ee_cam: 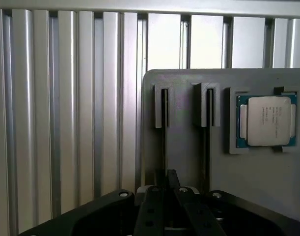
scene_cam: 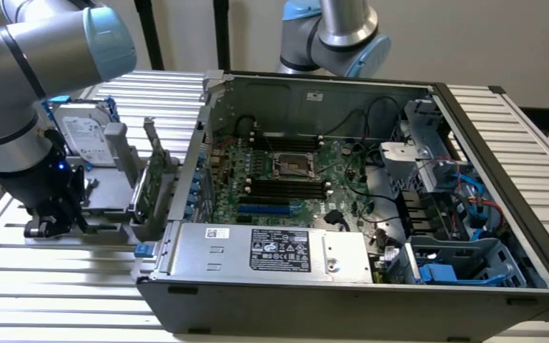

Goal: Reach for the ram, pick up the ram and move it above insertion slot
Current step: 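Pick up the ram and move it above insertion slot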

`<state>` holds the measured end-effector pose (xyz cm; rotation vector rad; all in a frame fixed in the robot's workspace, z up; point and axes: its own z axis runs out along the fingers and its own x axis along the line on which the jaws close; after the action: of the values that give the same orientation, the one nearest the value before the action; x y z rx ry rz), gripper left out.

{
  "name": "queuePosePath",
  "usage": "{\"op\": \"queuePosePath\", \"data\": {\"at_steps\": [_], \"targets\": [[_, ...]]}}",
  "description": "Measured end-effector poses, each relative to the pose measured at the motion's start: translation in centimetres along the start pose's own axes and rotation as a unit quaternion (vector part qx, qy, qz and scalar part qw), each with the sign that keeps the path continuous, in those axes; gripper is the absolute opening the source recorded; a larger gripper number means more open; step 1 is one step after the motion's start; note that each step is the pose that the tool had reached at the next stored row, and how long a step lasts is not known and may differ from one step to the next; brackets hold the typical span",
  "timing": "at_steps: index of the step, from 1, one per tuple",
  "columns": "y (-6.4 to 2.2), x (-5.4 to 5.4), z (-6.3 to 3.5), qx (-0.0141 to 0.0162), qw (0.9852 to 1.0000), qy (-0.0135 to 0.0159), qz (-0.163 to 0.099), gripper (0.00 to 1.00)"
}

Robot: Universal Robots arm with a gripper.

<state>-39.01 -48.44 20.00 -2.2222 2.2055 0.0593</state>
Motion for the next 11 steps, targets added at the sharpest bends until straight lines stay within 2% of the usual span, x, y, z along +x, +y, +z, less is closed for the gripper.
{"op": "queuePosePath", "data": {"at_steps": [5,11], "targets": [[0.03,-0.1,-1.6,0.0,1.0,0.0,0.001,0.13],[0.06,-0.1,-4.3,0.0001,1.0,0.0,0.002,0.13]]}}
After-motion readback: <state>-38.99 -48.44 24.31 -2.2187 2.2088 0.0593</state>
